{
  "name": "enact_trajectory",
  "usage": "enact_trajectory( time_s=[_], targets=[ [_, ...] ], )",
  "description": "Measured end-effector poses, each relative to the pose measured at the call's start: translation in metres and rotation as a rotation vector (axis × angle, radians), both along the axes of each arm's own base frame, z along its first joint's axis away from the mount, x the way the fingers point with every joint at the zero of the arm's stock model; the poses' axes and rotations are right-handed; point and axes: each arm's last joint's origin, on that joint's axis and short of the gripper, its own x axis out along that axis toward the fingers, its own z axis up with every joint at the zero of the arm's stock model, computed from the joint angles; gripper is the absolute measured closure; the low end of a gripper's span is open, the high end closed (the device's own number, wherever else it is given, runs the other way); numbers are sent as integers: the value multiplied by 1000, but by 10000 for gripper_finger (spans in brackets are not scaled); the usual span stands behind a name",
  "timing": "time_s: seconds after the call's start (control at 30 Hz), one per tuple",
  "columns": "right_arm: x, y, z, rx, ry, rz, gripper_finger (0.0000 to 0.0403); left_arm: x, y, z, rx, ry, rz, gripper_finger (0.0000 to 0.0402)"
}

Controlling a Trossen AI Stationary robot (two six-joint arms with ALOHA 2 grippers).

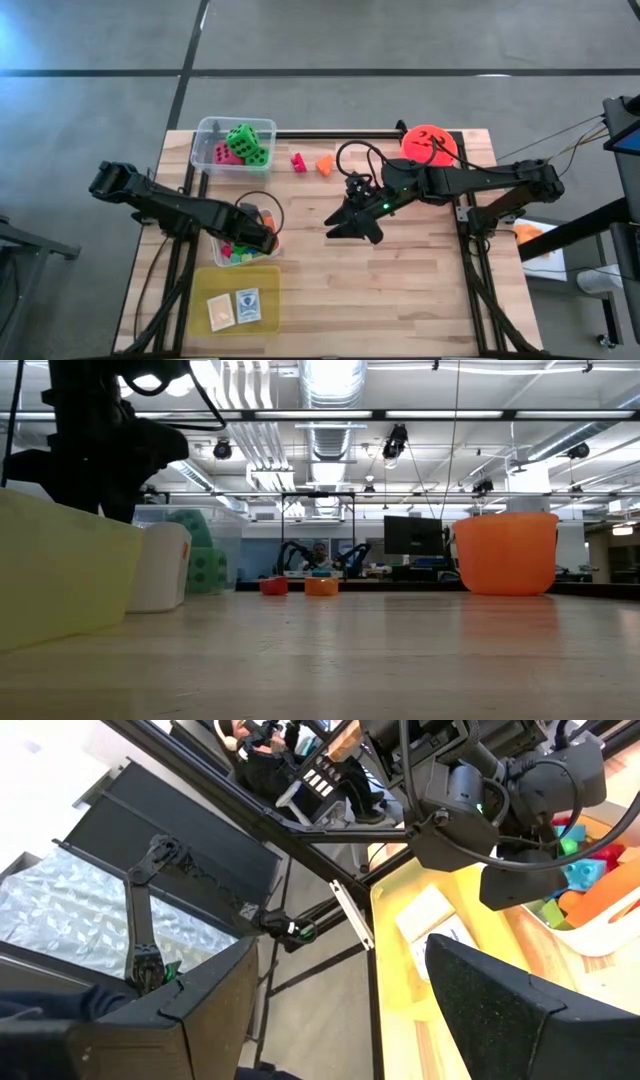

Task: Pick & Place Toys
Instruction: Put the blue game piece into the white bin, then put the red game piece into the white bin

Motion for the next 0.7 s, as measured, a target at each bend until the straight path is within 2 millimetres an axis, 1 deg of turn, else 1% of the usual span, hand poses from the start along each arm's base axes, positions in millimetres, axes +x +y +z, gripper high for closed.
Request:
enact_trajectory(
  time_s=[0.23, 0.4, 0.57, 0.7],
  targets=[
    [0, 0, 0, -11, -4, 4, 122, 1, 0, 0, -1, -8, -37, 166],
    [0, 0, 0, -20, -9, 7, 122, 0, 0, 5, -19, -34, -9, 157],
    [0, 0, 0, -20, -8, 7, 122, -1, 2, 26, -68, -122, 24, 169],
    [0, 0, 0, -18, -8, 8, 122, 3, 4, 55, -82, -239, 14, 191]
  ],
)
